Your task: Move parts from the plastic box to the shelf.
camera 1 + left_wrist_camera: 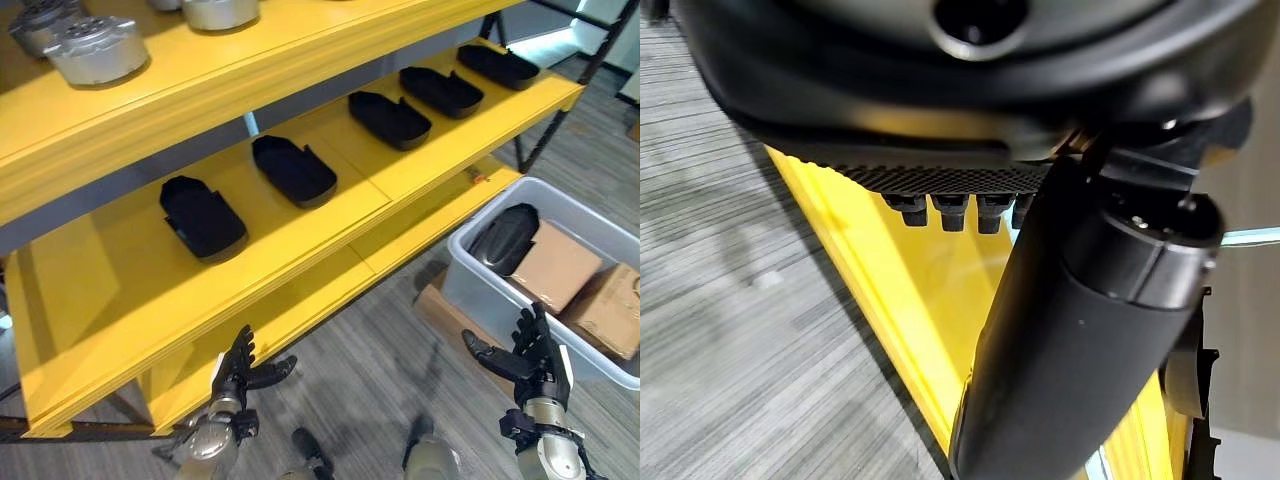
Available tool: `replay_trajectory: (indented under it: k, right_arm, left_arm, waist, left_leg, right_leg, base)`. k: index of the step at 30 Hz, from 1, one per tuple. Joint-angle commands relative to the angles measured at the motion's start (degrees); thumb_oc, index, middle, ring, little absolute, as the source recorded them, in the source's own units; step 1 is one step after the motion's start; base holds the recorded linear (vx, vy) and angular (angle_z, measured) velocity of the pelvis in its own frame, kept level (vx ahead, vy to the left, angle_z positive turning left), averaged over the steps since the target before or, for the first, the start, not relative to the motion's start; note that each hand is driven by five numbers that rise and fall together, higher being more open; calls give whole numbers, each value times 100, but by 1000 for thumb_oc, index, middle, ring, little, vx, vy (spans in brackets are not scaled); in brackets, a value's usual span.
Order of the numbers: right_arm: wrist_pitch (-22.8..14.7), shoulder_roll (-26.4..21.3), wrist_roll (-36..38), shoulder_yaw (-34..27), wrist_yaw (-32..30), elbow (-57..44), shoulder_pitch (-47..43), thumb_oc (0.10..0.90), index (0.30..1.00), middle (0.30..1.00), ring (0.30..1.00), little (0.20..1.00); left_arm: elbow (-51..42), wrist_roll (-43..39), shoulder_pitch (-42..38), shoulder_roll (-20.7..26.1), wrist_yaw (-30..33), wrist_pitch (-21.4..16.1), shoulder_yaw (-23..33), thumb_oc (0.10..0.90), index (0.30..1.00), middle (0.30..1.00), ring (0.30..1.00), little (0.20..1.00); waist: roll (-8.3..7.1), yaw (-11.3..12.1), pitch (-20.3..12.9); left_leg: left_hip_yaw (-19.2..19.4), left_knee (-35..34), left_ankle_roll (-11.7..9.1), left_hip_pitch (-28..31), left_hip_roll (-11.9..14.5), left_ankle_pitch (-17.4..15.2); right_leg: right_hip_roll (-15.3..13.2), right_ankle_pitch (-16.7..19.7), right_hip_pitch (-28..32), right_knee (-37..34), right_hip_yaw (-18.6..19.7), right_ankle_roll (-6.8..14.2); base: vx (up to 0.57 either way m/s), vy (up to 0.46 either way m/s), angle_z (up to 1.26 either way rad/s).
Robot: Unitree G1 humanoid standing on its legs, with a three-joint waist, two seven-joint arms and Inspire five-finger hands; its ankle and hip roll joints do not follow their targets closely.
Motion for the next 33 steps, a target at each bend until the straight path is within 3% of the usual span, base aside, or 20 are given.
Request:
replay_trajectory:
  k: [1,4,6,8,9,11,13,16,17,21,23,24,26,27,28,30,31,33]
  right_arm:
    - [-647,-110,175,-152,-60,-511,-669,900,1000,1000,1000,1000]
    - [-628,-90,249,-220,-23,-544,-569,900,1000,1000,1000,1000]
    - [-631,-56,340,-381,29,-603,-382,900,1000,1000,1000,1000]
    - [-638,-70,349,-480,14,-570,-261,900,1000,1000,1000,1000]
    - [-676,-126,342,-584,-34,-573,-216,900,1000,1000,1000,1000]
    - [-698,-145,338,-612,-44,-598,-198,900,1000,1000,1000,1000]
    - [-794,-234,372,-682,-113,-615,-200,900,1000,1000,1000,1000]
    - [-840,-295,329,-704,-160,-653,-202,900,1000,1000,1000,1000]
    - [-884,-337,367,-688,-147,-682,-178,900,1000,1000,1000,1000]
    - [-914,-367,335,-617,-211,-635,-209,900,1000,1000,1000,1000]
    - [-894,-520,278,-544,-251,-507,-296,900,1000,1000,1000,1000]
    - [-874,-523,296,-534,-215,-479,-297,900,1000,1000,1000,1000]
    - [-811,-598,283,-451,-72,-350,-337,900,1000,1000,1000,1000]
    - [-810,-598,283,-449,-72,-350,-335,900,1000,1000,1000,1000]
    - [-804,-595,342,-422,-36,-260,-383,900,1000,1000,1000,1000]
    - [-792,-636,330,-424,-34,-219,-412,900,1000,1000,1000,1000]
    - [-801,-623,374,-438,-33,-178,-441,900,1000,1000,1000,1000]
    - [-781,-661,306,-414,-10,-173,-487,900,1000,1000,1000,1000]
  left_arm:
    - [-698,-172,-6,143,-9,-414,521,900,1000,1000,1000,1000]
    - [-668,-197,187,30,-71,-407,600,900,1000,1000,1000,1000]
    - [-587,-364,283,-72,-88,-421,646,900,1000,1000,1000,1000]
    - [-547,-430,323,-184,-126,-406,620,900,1000,1000,1000,1000]
    - [-546,-454,294,-224,-164,-412,565,900,1000,1000,1000,1000]
    - [-561,-453,284,-256,-188,-416,524,900,1000,1000,1000,1000]
    - [-608,-433,171,-249,-215,-433,364,900,1000,1000,1000,1000]
    - [-651,-384,59,-234,-214,-442,252,900,1000,1000,1000,1000]
    - [-697,-366,-99,-195,-166,-480,185,900,1000,1000,1000,1000]
    - [-766,-465,-273,-208,-58,-528,204,900,1000,1000,1000,1000]
    - [-812,-566,-329,-247,-5,-559,231,900,1000,1000,1000,1000]
    - [-836,-600,-275,-265,-16,-562,270,900,1000,1000,1000,1000]
    - [-870,-647,17,-319,-62,-599,486,900,1000,1000,1000,1000]
    - [-873,-647,21,-318,-63,-598,487,900,1000,1000,1000,1000]
    - [-834,-700,144,-348,-50,-617,538,900,1000,1000,1000,1000]
    - [-810,-725,170,-369,-50,-613,555,900,1000,1000,1000,1000]
    - [-734,-701,199,-410,-33,-617,556,900,1000,1000,1000,1000]
    - [-640,-709,158,-414,-16,-615,550,900,1000,1000,1000,1000]
  waist:
    - [-292,13,-252]
    - [-322,26,-305]
    - [-288,-103,-334]
    - [-190,-211,-314]
    - [-65,-324,-279]
    - [13,-376,-272]
    - [190,-551,-200]
    - [273,-653,-143]
    - [297,-754,-73]
    - [244,-681,48]
    - [171,-472,201]
    - [110,-445,189]
    - [-145,-94,214]
    - [-148,-95,212]
    - [-198,65,243]
    - [-197,116,275]
    - [-136,191,331]
    - [-49,301,339]
  left_leg:
    - [-705,450,-346,198,-8,-783]
    - [-594,665,-470,175,199,-742]
    - [-444,689,-703,226,548,-515]
    - [-326,594,-883,349,790,-292]
    - [-298,544,-1052,408,1034,-67]
    - [-264,496,-1126,442,1156,41]
    - [-203,473,-1338,531,1471,447]
    - [-194,452,-1428,570,1670,641]
    - [-215,512,-1465,600,1851,823]
    - [-623,1341,-1381,366,2029,707]
    - [-1686,1785,-1107,-110,1542,602]
    - [-1875,1844,-983,-220,1383,448]
    - [-2789,1899,-636,-893,641,118]
    - [-2789,1904,-634,-895,639,114]
    - [-3114,1595,-632,-1089,470,172]
    - [-3260,1367,-661,-1217,398,243]
    - [-3344,726,-830,-1417,468,743]
    - [-3563,234,-932,-1496,443,907]
  right_leg:
    - [-268,1410,530,-1703,394,641]
    - [-137,1462,618,-2023,430,645]
    - [89,1268,622,-2156,547,591]
    - [321,869,646,-2169,557,479]
    - [564,575,630,-2128,599,354]
    - [708,448,610,-2090,641,279]
    - [1032,113,520,-1880,753,104]
    - [1246,-105,385,-1662,840,-39]
    - [1464,-282,221,-1407,1017,-210]
    - [1788,-519,234,-1432,1284,-459]
    - [1904,-517,341,-1608,1504,-534]
    - [1937,-521,372,-1671,1586,-561]
    - [1938,-395,471,-1781,1915,-597]
    - [1936,-397,472,-1780,1915,-595]
    - [1941,-408,557,-1797,2075,-595]
    - [1932,-439,605,-1785,2090,-583]
    - [1974,-460,768,-1814,2160,-564]
    - [2036,-513,863,-1810,2291,-544]
  base:
    - [-19,-156,-82]
    - [25,-228,-83]
    - [69,-329,-64]
    - [79,-371,-33]
    - [46,-253,-33]
    - [63,-223,-30]
    - [106,-275,-20]
    - [74,-253,-13]
    - [110,-411,-26]
    - [88,-317,-36]
    - [31,-122,-71]
    - [68,-116,-53]
    - [89,-122,-70]
    - [142,-51,-99]
    - [151,28,-114]
    - [162,58,-82]
    - [186,116,-31]
    - [181,127,-13]
